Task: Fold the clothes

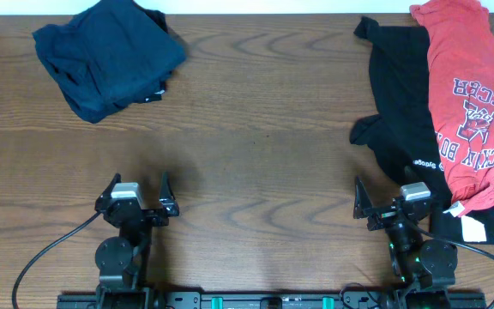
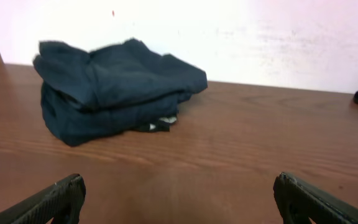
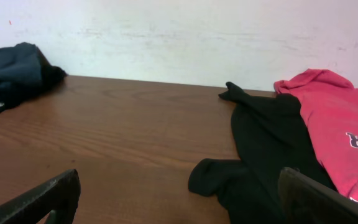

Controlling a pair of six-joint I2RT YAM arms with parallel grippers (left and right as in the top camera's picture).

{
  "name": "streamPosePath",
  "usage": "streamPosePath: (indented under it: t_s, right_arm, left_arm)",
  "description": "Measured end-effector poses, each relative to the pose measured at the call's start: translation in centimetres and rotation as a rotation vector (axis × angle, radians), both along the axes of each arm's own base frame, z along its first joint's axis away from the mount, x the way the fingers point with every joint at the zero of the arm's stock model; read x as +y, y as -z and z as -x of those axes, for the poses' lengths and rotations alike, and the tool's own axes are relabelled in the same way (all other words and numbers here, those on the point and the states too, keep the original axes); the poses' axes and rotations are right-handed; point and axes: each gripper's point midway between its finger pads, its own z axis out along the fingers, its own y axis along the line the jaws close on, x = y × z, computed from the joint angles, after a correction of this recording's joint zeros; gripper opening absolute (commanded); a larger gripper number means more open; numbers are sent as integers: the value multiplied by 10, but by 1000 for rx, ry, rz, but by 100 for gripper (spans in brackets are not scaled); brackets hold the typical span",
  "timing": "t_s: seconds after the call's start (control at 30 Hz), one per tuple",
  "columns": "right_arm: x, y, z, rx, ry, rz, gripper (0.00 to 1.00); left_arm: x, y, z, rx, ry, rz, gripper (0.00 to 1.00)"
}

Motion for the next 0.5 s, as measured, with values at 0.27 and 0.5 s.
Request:
streamPosePath:
  t_s: [0.27,0.5]
  right_arm:
    - [0,0,0,0,0,0,99]
    - [0,0,0,0,0,0,99]
  left_arm:
    - [0,-2,0,-7,-1,-17,98]
    - [0,-2,0,-7,1,-19,98]
